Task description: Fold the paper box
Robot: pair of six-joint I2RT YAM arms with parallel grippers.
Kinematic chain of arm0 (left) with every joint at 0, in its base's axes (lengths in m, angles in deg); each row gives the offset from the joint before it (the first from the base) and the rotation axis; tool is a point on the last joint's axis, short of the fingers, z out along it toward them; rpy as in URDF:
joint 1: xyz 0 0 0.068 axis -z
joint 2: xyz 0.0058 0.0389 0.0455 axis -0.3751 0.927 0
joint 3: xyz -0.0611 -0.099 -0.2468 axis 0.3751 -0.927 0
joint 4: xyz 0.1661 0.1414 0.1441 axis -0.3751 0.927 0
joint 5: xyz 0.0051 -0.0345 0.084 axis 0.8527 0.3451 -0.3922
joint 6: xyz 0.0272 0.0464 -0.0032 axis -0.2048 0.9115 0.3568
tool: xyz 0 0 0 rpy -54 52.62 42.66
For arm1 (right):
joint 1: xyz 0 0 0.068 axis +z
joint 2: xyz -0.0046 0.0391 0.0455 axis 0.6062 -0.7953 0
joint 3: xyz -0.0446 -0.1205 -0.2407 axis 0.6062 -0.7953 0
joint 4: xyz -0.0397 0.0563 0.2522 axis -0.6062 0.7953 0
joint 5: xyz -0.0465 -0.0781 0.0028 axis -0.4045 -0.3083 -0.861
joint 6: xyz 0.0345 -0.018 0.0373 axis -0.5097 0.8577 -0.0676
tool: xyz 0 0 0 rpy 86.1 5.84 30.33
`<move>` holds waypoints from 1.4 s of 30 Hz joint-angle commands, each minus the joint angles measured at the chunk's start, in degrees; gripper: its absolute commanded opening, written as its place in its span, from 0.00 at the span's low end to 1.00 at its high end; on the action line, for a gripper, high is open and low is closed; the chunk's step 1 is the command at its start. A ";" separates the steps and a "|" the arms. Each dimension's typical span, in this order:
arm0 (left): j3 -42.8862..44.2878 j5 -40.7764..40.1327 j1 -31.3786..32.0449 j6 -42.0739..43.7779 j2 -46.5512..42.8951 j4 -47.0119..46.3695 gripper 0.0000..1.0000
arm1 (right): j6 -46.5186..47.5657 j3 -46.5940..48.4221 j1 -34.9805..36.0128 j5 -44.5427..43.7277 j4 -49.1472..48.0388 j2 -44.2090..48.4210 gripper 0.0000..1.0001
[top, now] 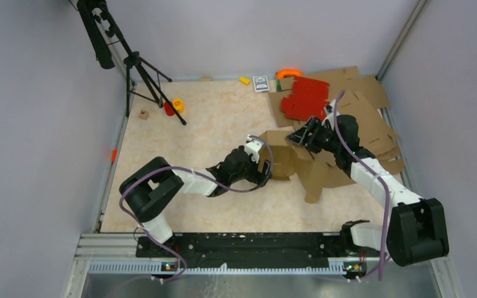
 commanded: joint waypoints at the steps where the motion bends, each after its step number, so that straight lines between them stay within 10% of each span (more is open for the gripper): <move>1: 2.76 -4.19 1.81 1.32 0.32 -2.70 0.93 | 0.70 0.68 0.48 0.39 0.15 1.91 0.62; 17: 3.42 -6.10 4.42 5.78 1.50 -1.84 0.71 | -0.04 0.25 0.47 0.99 -0.27 1.70 0.64; 42: 0.72 -26.67 16.85 19.15 5.83 -5.76 0.75 | -3.47 -1.89 -0.11 1.31 -0.79 2.33 0.73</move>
